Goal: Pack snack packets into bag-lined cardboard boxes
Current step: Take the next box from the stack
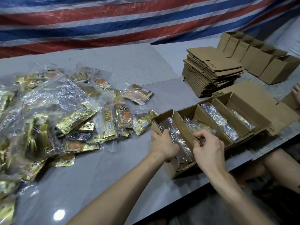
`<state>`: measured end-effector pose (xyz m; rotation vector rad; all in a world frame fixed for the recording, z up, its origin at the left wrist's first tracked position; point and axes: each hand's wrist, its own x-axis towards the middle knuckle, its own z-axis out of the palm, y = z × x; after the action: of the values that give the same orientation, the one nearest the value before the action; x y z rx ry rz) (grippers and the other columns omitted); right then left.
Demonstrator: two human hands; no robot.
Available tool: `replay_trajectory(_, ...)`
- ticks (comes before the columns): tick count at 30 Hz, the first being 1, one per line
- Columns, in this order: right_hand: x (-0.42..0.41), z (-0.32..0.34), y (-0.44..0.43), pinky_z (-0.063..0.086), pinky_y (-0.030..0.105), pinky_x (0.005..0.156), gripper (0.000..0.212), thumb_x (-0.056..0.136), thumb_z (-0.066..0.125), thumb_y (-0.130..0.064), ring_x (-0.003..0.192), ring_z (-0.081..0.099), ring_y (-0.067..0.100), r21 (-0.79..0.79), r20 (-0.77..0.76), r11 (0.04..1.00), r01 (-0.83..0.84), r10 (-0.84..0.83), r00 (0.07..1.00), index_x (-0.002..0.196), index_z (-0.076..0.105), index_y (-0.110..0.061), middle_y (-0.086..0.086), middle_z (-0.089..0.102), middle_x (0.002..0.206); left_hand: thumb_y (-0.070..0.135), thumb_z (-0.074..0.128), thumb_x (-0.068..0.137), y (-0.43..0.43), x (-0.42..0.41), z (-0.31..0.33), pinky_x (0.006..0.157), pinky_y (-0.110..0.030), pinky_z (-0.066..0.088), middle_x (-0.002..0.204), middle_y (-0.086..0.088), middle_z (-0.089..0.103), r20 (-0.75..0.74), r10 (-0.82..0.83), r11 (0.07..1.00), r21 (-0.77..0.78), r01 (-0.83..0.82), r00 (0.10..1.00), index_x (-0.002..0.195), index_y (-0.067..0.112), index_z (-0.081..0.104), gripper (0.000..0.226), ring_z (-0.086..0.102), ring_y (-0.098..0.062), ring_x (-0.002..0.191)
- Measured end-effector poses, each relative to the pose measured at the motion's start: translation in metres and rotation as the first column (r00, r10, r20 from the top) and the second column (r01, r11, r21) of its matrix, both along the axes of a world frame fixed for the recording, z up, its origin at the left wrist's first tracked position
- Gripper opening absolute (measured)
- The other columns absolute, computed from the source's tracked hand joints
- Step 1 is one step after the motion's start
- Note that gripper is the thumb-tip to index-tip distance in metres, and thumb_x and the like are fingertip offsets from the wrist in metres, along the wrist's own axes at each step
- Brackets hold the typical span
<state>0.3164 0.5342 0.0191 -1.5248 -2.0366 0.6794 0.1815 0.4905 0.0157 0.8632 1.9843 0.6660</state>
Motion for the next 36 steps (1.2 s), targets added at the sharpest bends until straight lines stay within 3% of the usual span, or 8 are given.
replay_trajectory(7,0.003,0.006,0.003,0.049,0.031,0.085,0.028,0.084,0.061,0.006,0.091,0.063,0.028,-0.033,0.023,0.999,-0.011,0.012,1.0,0.088,0.063,-0.022,0.006,0.069,0.088,0.002,0.051,0.09,0.001,0.005,0.002,0.052,-0.033,0.059,0.136,-0.015,0.021,-0.021,-0.029,0.998,-0.047,0.028,0.999,0.105,0.011,0.044,0.019,0.055,-0.028,0.068)
replay_trajectory(10,0.002,0.006,0.002,0.045,0.027,0.084,0.031,0.084,0.059,0.008,0.091,0.063,0.025,-0.022,0.012,1.0,-0.008,0.008,1.0,0.09,0.06,-0.023,0.008,0.068,0.092,0.011,0.052,0.092,0.003,0.007,0.005,0.06,-0.037,0.062,0.139,-0.017,0.021,-0.022,-0.013,0.999,-0.046,0.012,1.0,0.107,0.013,0.047,0.016,0.056,-0.027,0.065)
replay_trajectory(14,0.002,0.005,-0.001,0.043,0.026,0.084,0.033,0.085,0.061,0.008,0.094,0.063,0.021,-0.011,0.001,1.0,-0.019,0.019,1.0,0.094,0.059,-0.024,0.006,0.068,0.095,0.026,0.05,0.097,-0.004,0.003,0.002,0.084,-0.042,0.06,0.146,-0.018,0.019,-0.018,-0.064,0.998,-0.005,0.064,0.998,0.136,0.024,0.046,0.04,0.067,-0.036,0.091)
replay_trajectory(18,0.001,0.007,-0.006,0.042,0.028,0.084,0.032,0.085,0.064,0.006,0.094,0.061,0.02,0.005,0.02,0.999,-0.041,0.041,0.999,0.101,0.062,-0.022,0.003,0.065,0.102,0.029,0.048,0.097,-0.026,-0.003,-0.003,0.106,-0.038,0.045,0.143,-0.015,0.034,-0.028,-0.127,0.987,0.099,0.13,0.991,0.149,0.039,0.037,0.054,0.053,-0.03,0.125)
replay_trajectory(22,-0.011,0.013,-0.011,0.043,0.033,0.087,0.032,0.083,0.066,0.004,0.103,0.059,0.025,0.049,0.063,0.996,-0.074,0.071,0.995,0.103,0.065,-0.021,0.001,0.058,0.111,0.032,0.05,0.1,-0.046,-0.013,-0.004,0.103,-0.034,0.042,0.128,-0.006,0.058,-0.057,-0.141,0.964,0.219,0.15,0.988,0.148,0.035,0.04,0.05,0.048,-0.024,0.13)
replay_trajectory(26,-0.03,0.022,-0.018,0.044,0.042,0.098,0.031,0.083,0.064,0.005,0.114,0.055,0.029,0.061,0.076,0.989,-0.133,0.128,0.989,0.103,0.068,-0.018,0.004,0.059,0.118,0.027,0.051,0.101,-0.058,-0.029,-0.001,0.106,-0.028,0.037,0.147,0.0,0.052,-0.047,-0.106,0.951,0.286,0.115,0.993,0.148,0.029,0.042,0.049,0.048,-0.021,0.134)
replay_trajectory(31,-0.049,0.029,-0.032,0.038,0.045,0.101,0.032,0.08,0.067,0.007,0.113,0.05,0.032,0.115,0.097,0.978,-0.174,0.163,0.982,0.097,0.07,-0.02,0.006,0.059,0.115,0.019,0.052,0.098,-0.081,-0.049,0.006,0.091,-0.022,0.044,0.124,0.004,0.063,0.009,-0.021,0.927,0.375,0.016,1.0,0.133,0.025,0.057,0.036,0.059,-0.014,0.106)
replay_trajectory(36,-0.085,0.02,-0.054,0.048,0.045,0.092,0.035,0.075,0.071,0.003,0.097,0.058,0.026,0.177,-0.019,0.942,-0.286,0.294,0.956,0.088,0.068,-0.03,0.001,0.065,0.103,0.015,0.05,0.092,-0.137,-0.085,0.008,0.057,-0.021,0.042,0.056,0.021,0.055,0.059,0.259,0.863,0.433,-0.259,0.964,0.097,0.025,0.064,0.018,0.048,-0.001,0.052)
